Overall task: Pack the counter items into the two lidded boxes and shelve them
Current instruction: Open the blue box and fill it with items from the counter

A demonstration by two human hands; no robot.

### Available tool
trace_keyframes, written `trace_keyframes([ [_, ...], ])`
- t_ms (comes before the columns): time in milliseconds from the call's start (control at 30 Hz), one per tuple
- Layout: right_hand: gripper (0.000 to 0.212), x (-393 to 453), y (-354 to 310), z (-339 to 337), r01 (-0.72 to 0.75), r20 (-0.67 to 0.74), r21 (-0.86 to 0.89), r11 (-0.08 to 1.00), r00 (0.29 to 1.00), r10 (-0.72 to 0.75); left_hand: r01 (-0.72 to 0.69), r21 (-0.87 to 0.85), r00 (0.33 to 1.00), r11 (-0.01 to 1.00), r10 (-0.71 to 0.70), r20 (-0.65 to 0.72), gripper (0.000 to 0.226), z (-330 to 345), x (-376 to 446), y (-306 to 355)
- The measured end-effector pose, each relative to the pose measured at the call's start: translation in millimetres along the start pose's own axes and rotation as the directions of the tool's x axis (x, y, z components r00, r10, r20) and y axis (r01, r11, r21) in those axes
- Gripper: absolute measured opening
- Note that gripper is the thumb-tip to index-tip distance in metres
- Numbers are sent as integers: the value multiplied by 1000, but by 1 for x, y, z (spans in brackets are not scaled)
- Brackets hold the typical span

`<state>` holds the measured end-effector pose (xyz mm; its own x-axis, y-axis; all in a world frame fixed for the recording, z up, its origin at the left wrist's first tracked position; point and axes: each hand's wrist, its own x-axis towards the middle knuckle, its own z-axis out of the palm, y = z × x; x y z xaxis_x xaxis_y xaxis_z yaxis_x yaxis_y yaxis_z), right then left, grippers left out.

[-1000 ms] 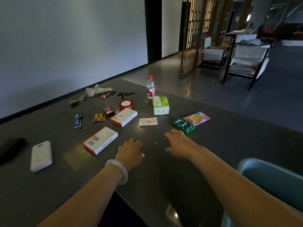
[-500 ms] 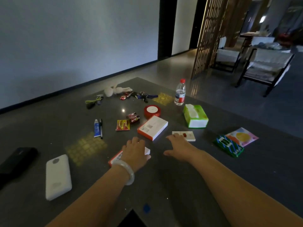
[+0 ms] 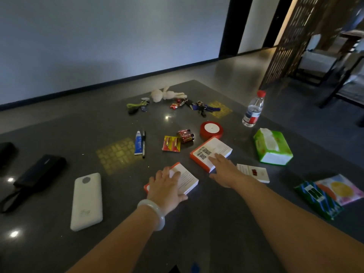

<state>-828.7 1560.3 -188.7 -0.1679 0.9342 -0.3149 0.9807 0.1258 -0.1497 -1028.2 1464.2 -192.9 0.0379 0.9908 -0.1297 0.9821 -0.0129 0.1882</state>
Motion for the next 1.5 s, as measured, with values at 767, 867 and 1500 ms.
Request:
trace_keyframes([
  [767,114,29,-7,-22,336,208,-201,920,933,-295,71,11,996,997,-72,53,87,-9,24,-41],
  [867,114,30,-14,-26,327,182,-225,918,940,-290,82,35,992,996,-84,89,91,-10,22,-45],
  [1500,127,-49,25,-5,169,71,-156,973,985,-160,0,6,995,1000,-1,103,91,-9,16,-45],
])
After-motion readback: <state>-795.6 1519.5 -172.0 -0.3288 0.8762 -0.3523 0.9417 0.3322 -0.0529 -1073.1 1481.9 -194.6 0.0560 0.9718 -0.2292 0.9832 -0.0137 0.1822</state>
